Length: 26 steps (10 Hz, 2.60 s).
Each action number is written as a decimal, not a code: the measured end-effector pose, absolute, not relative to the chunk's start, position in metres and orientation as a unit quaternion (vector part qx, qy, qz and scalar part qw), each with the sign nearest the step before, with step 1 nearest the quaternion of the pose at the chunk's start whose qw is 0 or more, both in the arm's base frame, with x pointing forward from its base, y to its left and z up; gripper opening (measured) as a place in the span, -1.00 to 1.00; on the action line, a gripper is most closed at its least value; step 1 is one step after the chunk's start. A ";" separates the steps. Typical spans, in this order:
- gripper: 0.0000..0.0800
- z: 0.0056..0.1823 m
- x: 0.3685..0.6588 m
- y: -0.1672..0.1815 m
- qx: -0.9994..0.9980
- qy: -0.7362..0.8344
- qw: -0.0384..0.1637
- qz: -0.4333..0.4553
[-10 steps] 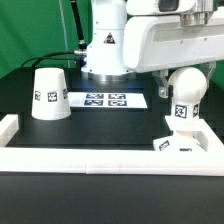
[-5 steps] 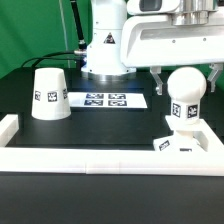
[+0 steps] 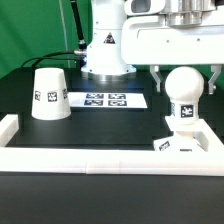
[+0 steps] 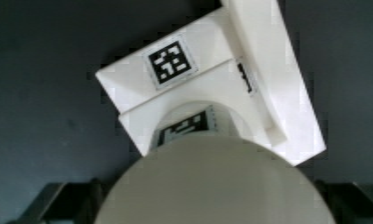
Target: Assemble lamp
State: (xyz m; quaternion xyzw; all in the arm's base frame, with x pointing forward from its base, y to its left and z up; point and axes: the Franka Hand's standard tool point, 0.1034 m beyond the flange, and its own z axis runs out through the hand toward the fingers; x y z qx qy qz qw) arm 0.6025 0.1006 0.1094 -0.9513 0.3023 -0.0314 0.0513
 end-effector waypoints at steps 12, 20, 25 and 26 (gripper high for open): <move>0.59 0.110 0.603 0.115 -0.761 0.642 0.093 0.022; 0.75 0.114 0.607 0.113 -0.900 0.425 0.095 0.006; 0.75 0.113 0.606 0.108 -0.974 0.215 0.074 -0.017; 0.75 0.113 0.607 0.106 -0.986 0.154 0.063 -0.023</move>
Offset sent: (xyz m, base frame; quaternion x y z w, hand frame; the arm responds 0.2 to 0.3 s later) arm 0.0019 0.0115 -0.0111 0.0013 -0.0398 0.2968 0.9541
